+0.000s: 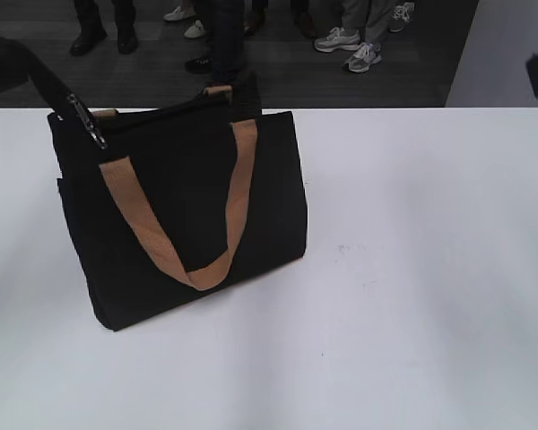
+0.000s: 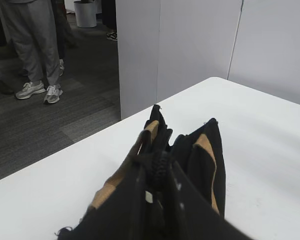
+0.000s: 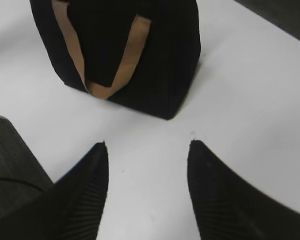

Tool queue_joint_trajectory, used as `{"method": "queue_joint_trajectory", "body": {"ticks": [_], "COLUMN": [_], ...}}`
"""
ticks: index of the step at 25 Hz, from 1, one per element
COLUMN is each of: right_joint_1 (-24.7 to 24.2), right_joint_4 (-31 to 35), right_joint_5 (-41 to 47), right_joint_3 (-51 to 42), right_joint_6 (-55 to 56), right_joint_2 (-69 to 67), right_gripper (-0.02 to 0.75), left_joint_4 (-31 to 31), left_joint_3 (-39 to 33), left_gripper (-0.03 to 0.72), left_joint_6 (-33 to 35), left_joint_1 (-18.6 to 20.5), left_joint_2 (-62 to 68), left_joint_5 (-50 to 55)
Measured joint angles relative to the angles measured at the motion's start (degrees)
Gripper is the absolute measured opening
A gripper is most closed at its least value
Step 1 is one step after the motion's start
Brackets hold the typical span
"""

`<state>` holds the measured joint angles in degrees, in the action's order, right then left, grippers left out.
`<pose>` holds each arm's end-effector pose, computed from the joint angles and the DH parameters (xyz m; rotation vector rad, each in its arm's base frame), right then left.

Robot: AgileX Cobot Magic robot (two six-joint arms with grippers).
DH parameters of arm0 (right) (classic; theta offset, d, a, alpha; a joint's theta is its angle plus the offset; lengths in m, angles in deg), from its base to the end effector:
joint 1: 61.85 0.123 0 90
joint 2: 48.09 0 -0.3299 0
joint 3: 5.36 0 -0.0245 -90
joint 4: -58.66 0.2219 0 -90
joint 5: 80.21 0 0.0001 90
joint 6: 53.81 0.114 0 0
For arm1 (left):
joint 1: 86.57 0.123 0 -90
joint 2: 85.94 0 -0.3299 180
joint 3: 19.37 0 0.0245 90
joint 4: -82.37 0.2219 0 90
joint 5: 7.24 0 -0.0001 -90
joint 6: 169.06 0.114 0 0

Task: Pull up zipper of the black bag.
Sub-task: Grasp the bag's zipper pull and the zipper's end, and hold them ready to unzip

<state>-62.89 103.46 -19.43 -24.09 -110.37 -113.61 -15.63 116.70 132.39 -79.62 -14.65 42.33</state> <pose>0.1452 0.0675 0.4051 -0.8563 2.0434 0.4834 0.1864 -0.0639 0.3425 0.7521 1.6074 -0.4570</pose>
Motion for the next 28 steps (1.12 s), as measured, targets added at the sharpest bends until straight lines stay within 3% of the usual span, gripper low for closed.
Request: {"method": "queue_joint_trajectory", "body": {"ticks": [5,8,17,28], "right_joint_1": [1.79,7.65,27.71,45.31], "right_joint_4": [2.04,2.23,1.23,-0.35], "right_joint_5": [-0.38,-3.62,-24.78,-45.74], "right_joint_3": [5.94,8.25,11.45,11.49], "right_joint_6": [-4.18,-6.9,-8.1,-6.23], "right_joint_2": [-6.01,-9.28,-20.73,-34.31], "right_gripper": [0.4,0.4,0.4,0.4], "left_joint_4": [0.0,0.0,-0.05,-0.05], "left_joint_3": [0.0,0.0,0.0,0.0], "left_gripper": [0.049,0.038,0.036,0.036], "left_joint_6": [-0.18,-0.18,-0.22,-0.22], "left_joint_1": [0.0,0.0,0.0,0.0], "left_joint_2": [0.0,0.0,0.0,0.0], "left_joint_5": [0.76,0.71,0.59,0.59]}}
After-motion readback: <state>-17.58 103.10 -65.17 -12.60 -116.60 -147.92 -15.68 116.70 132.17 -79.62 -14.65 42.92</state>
